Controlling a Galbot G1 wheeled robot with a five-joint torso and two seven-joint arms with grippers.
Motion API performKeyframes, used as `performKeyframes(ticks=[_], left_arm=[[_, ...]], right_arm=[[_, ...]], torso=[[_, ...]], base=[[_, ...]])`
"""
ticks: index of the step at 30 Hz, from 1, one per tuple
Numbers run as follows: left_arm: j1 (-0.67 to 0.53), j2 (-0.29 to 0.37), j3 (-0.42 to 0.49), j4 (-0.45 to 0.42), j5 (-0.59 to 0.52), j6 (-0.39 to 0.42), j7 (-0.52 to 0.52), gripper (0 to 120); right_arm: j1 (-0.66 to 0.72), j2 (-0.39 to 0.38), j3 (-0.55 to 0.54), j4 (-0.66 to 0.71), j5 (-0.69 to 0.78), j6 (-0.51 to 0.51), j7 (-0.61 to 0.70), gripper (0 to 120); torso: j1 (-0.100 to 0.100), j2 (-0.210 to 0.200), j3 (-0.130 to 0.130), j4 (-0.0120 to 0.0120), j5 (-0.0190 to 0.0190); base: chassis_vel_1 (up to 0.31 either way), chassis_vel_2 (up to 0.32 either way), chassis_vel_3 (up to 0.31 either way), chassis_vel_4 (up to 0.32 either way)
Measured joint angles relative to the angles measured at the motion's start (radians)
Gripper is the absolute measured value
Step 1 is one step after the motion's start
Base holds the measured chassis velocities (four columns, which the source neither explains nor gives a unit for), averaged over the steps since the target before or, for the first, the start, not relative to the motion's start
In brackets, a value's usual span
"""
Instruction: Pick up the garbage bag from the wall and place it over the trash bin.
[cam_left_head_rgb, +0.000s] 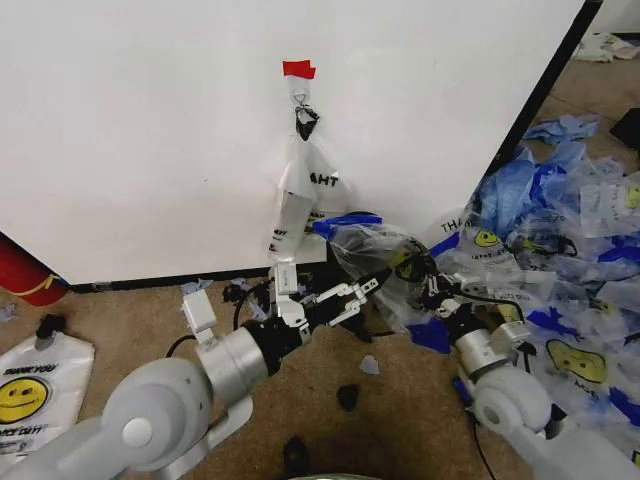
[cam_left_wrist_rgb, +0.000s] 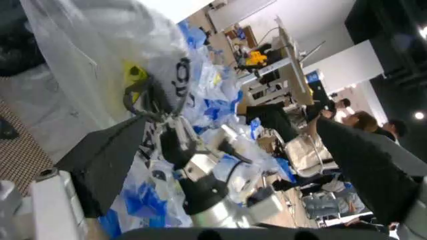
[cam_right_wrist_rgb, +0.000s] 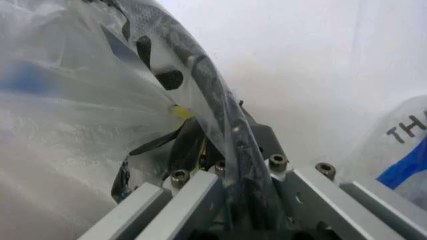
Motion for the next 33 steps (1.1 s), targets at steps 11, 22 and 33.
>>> performKeyframes(ticks=[11, 22, 33], left_arm=[[-0.067, -0.063, 0.128, 0.105, 0.056, -0.011, -0.019, 100], [-0.118, -0.098, 0.186, 0.144, 0.065, -0.023, -0.043, 100], [-0.142, -0.108, 0.226, 0.170, 0.103, -0.055, -0.110, 87]], right_arm=[[-0.002, 0.041, 0.007, 0.021, -0.033, -0.009, 0.012, 0], [-0.013, 0.025, 0.017, 0.041, -0.016, -0.014, 0.000, 0], [-0.013, 0.016, 0.023, 0.041, -0.005, -0.009, -0.011, 0]], torso=[[0.000, 0.000, 0.000, 0.0000, 0.0000], [0.000, 0.000, 0.000, 0.0000, 0.0001], [0.000, 0.000, 0.000, 0.0000, 0.0000]], base=[[0.000, 0.000, 0.000, 0.000], [0.000, 0.000, 0.000, 0.000], [0.000, 0.000, 0.000, 0.000]])
